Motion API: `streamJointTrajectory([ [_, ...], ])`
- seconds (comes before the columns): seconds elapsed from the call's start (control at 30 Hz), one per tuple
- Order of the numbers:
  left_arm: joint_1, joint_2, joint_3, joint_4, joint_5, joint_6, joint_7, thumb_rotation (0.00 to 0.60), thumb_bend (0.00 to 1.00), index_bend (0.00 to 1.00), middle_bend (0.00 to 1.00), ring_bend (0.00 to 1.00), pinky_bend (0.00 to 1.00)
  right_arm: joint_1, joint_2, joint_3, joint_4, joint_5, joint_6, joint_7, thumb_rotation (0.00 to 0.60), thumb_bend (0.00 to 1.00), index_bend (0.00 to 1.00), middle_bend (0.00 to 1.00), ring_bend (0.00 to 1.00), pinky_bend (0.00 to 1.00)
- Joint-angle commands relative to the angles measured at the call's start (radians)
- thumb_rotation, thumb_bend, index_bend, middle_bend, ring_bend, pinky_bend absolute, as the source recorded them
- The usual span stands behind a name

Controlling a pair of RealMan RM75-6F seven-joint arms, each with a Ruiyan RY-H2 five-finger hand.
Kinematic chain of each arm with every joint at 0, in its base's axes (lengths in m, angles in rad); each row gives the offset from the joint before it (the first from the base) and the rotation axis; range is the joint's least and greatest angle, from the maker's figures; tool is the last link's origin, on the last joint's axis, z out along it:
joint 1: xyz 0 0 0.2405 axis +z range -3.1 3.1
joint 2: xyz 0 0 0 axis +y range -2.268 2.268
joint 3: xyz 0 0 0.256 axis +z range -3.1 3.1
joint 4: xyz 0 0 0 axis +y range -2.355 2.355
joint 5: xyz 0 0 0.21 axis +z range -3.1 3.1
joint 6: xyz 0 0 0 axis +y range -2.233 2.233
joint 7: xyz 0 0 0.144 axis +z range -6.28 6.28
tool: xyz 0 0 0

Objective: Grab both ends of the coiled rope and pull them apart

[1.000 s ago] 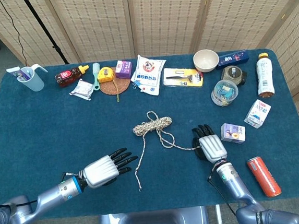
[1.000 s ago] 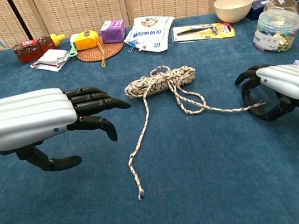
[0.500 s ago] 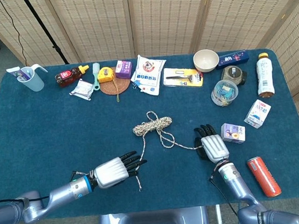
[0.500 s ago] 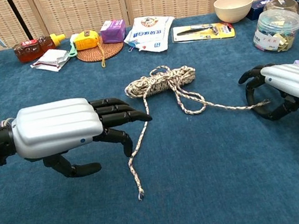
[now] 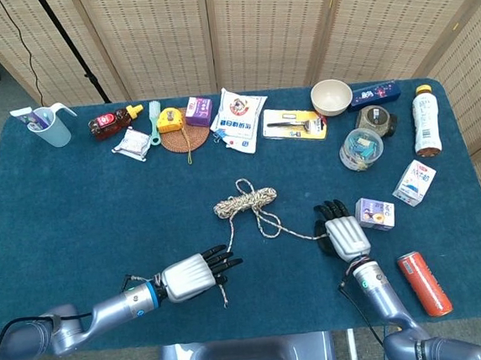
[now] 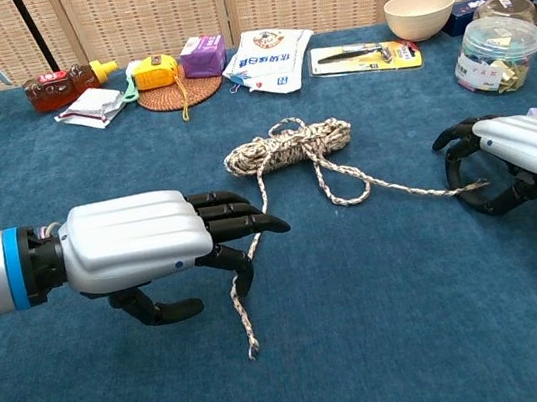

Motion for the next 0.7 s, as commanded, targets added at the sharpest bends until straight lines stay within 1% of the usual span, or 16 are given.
streamJointTrajectory([
  [0.03,-0.006,-0.007,0.003,0.003,-0.006,-0.006,0.002,0.6,0.43,0.37,0.0,0.0,0.0,-0.001,0.0,0.0,0.001,0.0,0.0,0.001,0.6,0.54,0.6,0.16,0.08,0.0],
  [0.7,-0.01,-0.067,0.012,0.049,-0.063,-0.013,0.021,0.6,0.43,0.38,0.0,0.0,0.0,-0.006,-0.004,0.002,0.02,0.002,-0.007,0.021,0.6,0.54,0.61,0.17,0.09,0.0],
])
